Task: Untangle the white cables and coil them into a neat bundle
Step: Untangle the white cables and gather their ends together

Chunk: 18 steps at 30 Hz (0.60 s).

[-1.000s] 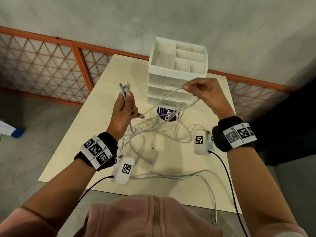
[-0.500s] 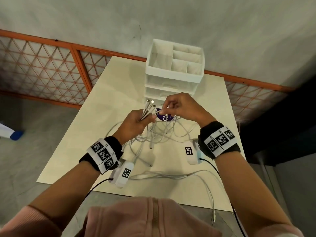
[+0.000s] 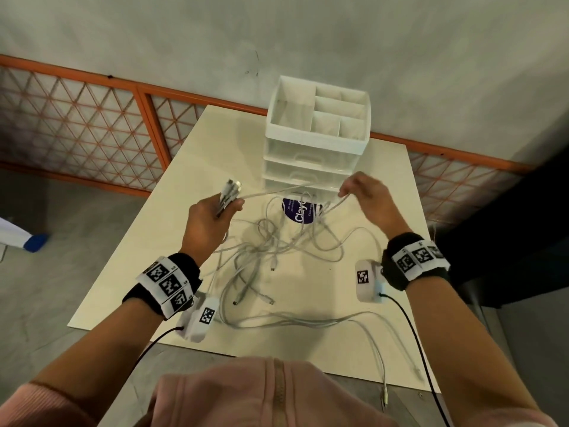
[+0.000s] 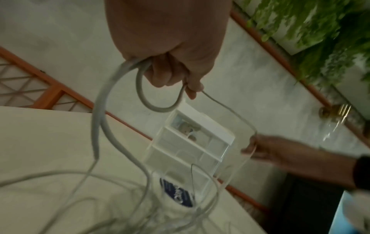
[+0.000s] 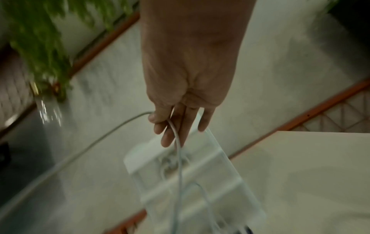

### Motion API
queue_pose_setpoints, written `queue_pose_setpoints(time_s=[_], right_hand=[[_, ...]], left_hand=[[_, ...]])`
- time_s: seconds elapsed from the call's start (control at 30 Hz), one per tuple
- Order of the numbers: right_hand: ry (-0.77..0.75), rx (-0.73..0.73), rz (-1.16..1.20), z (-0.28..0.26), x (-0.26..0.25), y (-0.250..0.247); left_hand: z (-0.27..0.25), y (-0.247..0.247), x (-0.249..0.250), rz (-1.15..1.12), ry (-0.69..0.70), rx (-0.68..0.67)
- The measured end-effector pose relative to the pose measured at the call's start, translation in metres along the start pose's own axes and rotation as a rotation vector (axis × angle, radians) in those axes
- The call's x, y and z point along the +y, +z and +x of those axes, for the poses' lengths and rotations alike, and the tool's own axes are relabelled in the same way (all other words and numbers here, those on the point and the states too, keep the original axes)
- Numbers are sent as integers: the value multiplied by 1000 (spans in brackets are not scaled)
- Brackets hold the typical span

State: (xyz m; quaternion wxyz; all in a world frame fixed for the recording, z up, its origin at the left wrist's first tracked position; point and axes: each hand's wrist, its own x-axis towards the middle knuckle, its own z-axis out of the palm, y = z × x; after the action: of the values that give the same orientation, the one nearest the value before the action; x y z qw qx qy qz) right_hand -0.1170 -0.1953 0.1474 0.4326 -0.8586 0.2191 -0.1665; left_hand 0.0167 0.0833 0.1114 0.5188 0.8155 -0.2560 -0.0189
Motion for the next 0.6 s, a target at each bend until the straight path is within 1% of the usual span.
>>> queue_pose_setpoints(time_s=[0.07, 0.1, 0.17, 0.23, 0.3, 0.37, 0.4, 0.43, 0.5, 0.6], right_hand=[[-35, 72, 197, 8, -24, -16], [-67, 99, 227, 11, -35, -23], [-128, 105, 215, 15, -54, -31], [-160, 62, 196, 16, -64, -30], [-163, -6, 139, 14, -66, -21], [-151, -103, 34, 11, -65, -7], [-142, -154, -4, 9, -66, 2], [-135, -200, -23, 6, -68, 11], [-146, -279, -26, 0, -75, 27], [-176, -333, 17, -6, -91, 40]], left_hand=[[-4, -1, -7, 81, -8, -20], [-6, -2, -8, 98, -11, -35], [-7, -4, -9, 117, -23, -69], [-6, -6, -8, 72, -48, -83], [-5, -7, 0, -5, -63, -47], [-5, -7, 17, -52, -28, 4], [-5, -4, 24, -88, -4, 3], [-4, -2, 30, -123, 12, -26], [-3, 6, 38, -134, 29, -149], [-2, 24, 40, -117, 65, -291]])
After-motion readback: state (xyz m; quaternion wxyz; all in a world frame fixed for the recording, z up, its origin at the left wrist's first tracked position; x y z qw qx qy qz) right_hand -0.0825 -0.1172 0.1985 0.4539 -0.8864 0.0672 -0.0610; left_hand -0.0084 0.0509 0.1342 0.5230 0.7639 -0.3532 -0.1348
